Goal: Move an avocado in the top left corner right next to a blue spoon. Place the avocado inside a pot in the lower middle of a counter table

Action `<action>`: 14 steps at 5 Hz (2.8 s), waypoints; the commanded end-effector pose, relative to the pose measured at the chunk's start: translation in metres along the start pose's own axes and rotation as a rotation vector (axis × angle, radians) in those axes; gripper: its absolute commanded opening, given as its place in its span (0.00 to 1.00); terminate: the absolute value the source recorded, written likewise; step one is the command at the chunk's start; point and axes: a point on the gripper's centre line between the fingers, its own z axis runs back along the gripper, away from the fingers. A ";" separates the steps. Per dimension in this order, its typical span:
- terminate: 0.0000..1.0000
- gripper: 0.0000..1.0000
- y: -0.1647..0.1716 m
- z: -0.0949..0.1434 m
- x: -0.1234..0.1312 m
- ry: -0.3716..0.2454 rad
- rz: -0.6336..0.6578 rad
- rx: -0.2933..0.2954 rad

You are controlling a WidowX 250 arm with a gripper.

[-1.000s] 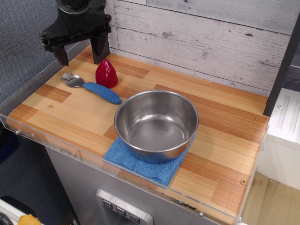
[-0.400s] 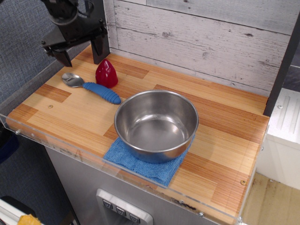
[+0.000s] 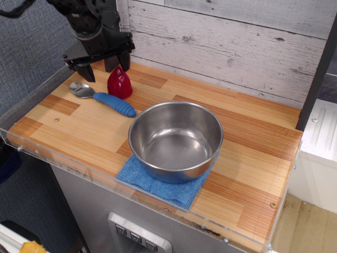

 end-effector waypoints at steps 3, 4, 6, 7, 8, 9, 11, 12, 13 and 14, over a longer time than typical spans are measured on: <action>0.00 1.00 -0.003 -0.030 0.006 0.001 -0.025 0.036; 0.00 0.00 -0.008 -0.037 0.005 -0.014 -0.038 0.043; 0.00 0.00 -0.016 -0.036 0.003 -0.019 -0.047 0.060; 0.00 0.00 -0.017 -0.031 0.001 -0.019 -0.052 0.054; 0.00 0.00 -0.022 -0.017 0.009 -0.037 -0.046 0.027; 0.00 0.00 -0.025 0.006 0.020 -0.071 -0.037 -0.001; 0.00 0.00 -0.029 0.059 0.025 -0.119 -0.041 -0.077; 0.00 0.00 -0.034 0.080 0.012 -0.127 -0.066 -0.116; 0.00 0.00 -0.040 0.099 -0.009 -0.124 -0.115 -0.155; 0.00 0.00 -0.042 0.114 -0.030 -0.114 -0.171 -0.180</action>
